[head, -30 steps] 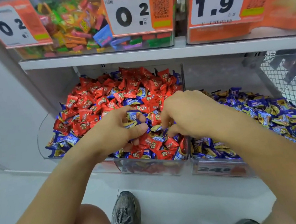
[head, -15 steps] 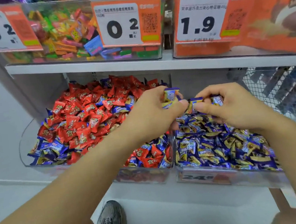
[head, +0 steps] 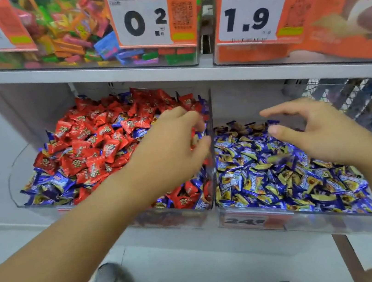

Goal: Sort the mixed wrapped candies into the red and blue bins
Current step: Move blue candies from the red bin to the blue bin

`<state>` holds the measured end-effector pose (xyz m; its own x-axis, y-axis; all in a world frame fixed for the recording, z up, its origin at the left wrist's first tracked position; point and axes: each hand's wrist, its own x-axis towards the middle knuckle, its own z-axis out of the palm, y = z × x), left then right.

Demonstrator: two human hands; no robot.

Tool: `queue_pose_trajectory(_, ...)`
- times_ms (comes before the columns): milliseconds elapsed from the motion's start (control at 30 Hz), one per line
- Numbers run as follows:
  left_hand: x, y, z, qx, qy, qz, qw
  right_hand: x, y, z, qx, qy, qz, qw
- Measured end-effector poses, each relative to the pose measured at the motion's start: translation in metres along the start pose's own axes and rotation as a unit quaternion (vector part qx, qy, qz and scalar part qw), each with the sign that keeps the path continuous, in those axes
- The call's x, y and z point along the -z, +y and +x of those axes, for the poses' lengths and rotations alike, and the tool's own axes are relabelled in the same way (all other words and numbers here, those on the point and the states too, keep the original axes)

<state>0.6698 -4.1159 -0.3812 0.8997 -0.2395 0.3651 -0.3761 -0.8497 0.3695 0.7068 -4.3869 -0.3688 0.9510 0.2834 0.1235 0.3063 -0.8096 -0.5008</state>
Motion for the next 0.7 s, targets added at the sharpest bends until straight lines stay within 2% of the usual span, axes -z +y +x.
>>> queue_pose_trajectory(67,0.018,-0.023,-0.021,0.031,-0.006,0.046,0.998,-0.012,-0.023,0.002,0.04,0.013,-0.007,0.999)
queue_pose_trajectory(133,0.036,-0.045,-0.041,0.057,0.005,0.077,0.995,-0.028,-0.055,0.001,0.099,0.02,0.036,0.994)
queue_pose_trajectory(200,0.054,-0.064,-0.058,0.086,0.025,0.066,0.994,-0.05,-0.089,-0.002,0.172,0.022,0.062,0.983)
queue_pose_trajectory(267,0.076,-0.082,-0.074,0.121,0.048,0.058,0.99,-0.077,-0.127,-0.003,0.247,0.012,0.074,0.966)
queue_pose_trajectory(333,0.088,-0.099,-0.082,0.169,0.034,0.082,0.982,-0.099,-0.154,0.003,0.295,-0.017,0.071,0.953)
queue_pose_trajectory(433,0.096,-0.122,-0.094,0.257,-0.054,0.14,0.955,-0.137,-0.193,0.022,0.325,-0.069,0.022,0.943)
queue_pose_trajectory(500,0.092,-0.129,-0.102,0.264,-0.094,0.132,0.951,-0.16,-0.209,0.033,0.341,-0.089,-0.022,0.936)
queue_pose_trajectory(600,0.083,-0.134,-0.109,0.266,-0.122,0.118,0.949,-0.186,-0.214,0.049,0.347,-0.121,-0.13,0.921)
queue_pose_trajectory(700,0.08,-0.141,-0.109,0.267,-0.122,0.115,0.949,-0.191,-0.205,0.066,0.357,-0.105,-0.182,0.91)
